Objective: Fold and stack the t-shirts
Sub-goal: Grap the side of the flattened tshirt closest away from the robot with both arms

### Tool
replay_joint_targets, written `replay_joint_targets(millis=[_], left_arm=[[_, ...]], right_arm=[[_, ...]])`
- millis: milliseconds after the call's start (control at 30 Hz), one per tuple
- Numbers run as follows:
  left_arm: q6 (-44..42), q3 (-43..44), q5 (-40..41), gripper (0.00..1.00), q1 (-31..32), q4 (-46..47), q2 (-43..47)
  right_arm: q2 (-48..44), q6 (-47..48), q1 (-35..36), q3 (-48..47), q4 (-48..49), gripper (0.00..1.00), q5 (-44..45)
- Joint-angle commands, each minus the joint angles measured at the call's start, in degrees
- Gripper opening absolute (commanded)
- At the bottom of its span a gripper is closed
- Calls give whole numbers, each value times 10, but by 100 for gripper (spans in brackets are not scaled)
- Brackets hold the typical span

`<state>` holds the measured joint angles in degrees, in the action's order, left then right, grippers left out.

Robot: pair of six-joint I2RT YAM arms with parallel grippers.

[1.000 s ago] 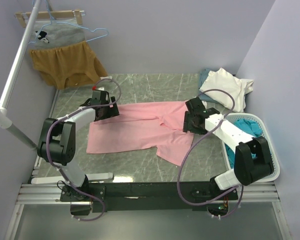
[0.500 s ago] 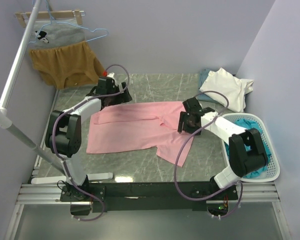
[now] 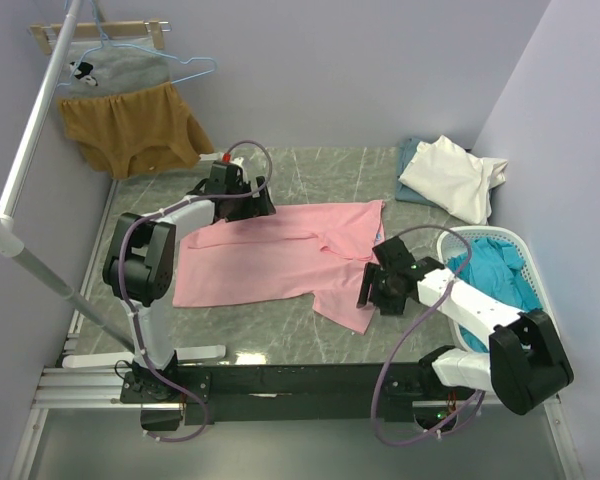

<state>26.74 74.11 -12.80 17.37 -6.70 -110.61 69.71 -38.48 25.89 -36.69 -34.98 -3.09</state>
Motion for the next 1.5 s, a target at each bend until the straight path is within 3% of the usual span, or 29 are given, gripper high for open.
replay_joint_targets(millis=[0, 300, 400, 433, 500, 600, 633, 867, 1000, 1100, 1133, 1200, 1233, 1467], left_arm=[[-3, 17, -7, 99, 6, 16, -4], [-10, 20, 7, 99, 7, 5, -7], [-12, 17, 12, 99, 7, 5, -6], [-13, 16, 14, 99, 7, 5, -4], [-13, 14, 17, 99, 7, 5, -2], [-14, 11, 20, 100, 7, 4, -1], [-15, 11, 23, 100, 7, 0, 0], [-24, 16, 37, 99, 7, -13, 2], [-28, 17, 43, 99, 7, -17, 5], [-28, 13, 41, 99, 7, -16, 14], [-28, 9, 44, 99, 7, -16, 20], [-27, 0, 77, 99, 9, -18, 50], [-27, -12, 88, 99, 11, -19, 64], [-1, -108, 217, 99, 13, -52, 223]], right_arm=[[-26, -58, 28, 30, 25, 69, -17], [-36, -101, 59, 72, 61, 62, -24], [-30, -106, 62, 82, 76, 52, -23], [-27, -106, 63, 82, 78, 43, -22], [-16, -104, 62, 82, 83, 37, -17], [-7, -104, 65, 72, 72, 13, -2], [-11, -106, 65, 71, 63, 0, 6], [-124, -159, 98, 61, -112, 0, 63], [-189, -202, 108, 72, -162, 0, 67], [-193, -204, 107, 72, -153, 16, 70], [-189, -204, 108, 69, -153, 42, 73], [-176, -205, 108, 53, -157, 53, 94], [-173, -204, 108, 48, -161, 66, 99], [-150, -190, 108, 21, -172, 72, 130]])
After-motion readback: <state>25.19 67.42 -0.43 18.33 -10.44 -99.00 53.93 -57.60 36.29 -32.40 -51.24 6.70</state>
